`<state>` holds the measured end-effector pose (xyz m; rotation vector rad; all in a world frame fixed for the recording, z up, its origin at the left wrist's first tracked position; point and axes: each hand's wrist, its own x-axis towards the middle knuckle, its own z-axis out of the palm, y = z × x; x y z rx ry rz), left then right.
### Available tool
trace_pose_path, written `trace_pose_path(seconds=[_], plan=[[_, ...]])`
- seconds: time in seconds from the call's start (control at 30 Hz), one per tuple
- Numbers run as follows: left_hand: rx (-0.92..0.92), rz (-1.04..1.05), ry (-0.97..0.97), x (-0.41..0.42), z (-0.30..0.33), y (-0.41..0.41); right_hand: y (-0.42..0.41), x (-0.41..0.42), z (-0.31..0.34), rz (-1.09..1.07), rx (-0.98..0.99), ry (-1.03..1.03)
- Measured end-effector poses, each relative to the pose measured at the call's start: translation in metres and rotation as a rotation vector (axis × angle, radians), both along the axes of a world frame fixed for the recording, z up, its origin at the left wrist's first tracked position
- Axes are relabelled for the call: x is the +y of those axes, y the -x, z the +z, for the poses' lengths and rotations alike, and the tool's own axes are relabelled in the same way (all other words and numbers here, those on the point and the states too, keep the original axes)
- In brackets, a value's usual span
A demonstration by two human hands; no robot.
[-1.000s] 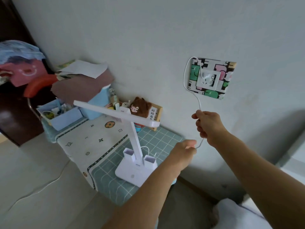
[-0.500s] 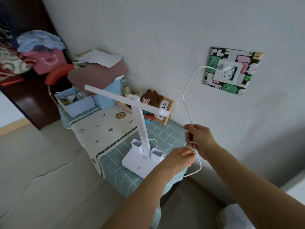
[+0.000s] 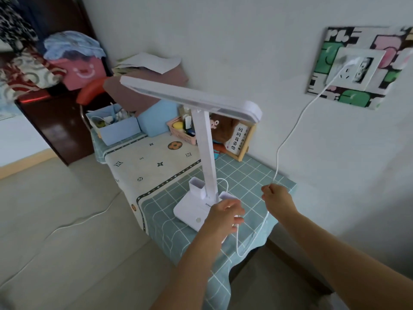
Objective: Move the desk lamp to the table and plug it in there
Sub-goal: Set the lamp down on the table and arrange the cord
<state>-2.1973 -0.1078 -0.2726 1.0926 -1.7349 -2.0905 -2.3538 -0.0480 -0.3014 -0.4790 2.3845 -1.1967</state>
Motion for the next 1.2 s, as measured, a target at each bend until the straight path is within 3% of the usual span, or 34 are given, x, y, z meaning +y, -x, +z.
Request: trace_pose_path(seconds=[0.13, 0.43, 0.6, 0.83, 1.0, 1.2], plan=[[0.005, 0.139, -0.051, -0.014, -0.02, -0.021, 0.001, -0.005, -0.027, -0.08, 0.101, 0.002], [0.069, 0.299, -0.085, -0.019, -0.054, -0.068, -0.028, -0.019, -0.058, -0.159, 0.045, 0.084], [0.088, 0.336, -0.062, -0.012, -0.065, -0.088, -0.058, -0.018, -0.061, -0.013, 0.265, 0.051], [0.135, 0.381, -0.039, 0.011, -0.067, -0.106, -0.086, -0.011, -0.059, 0.162, 0.476, 0.177], [0.145, 0.419, -0.026, 0.033, -0.076, -0.127, -0.106, -0.003, -0.066, 0.351, 0.496, 0.134], [0.174, 0.466, 0.011, 0.054, -0.077, -0.156, -0.12, -0.012, -0.071, 0.628, 0.406, -0.153]])
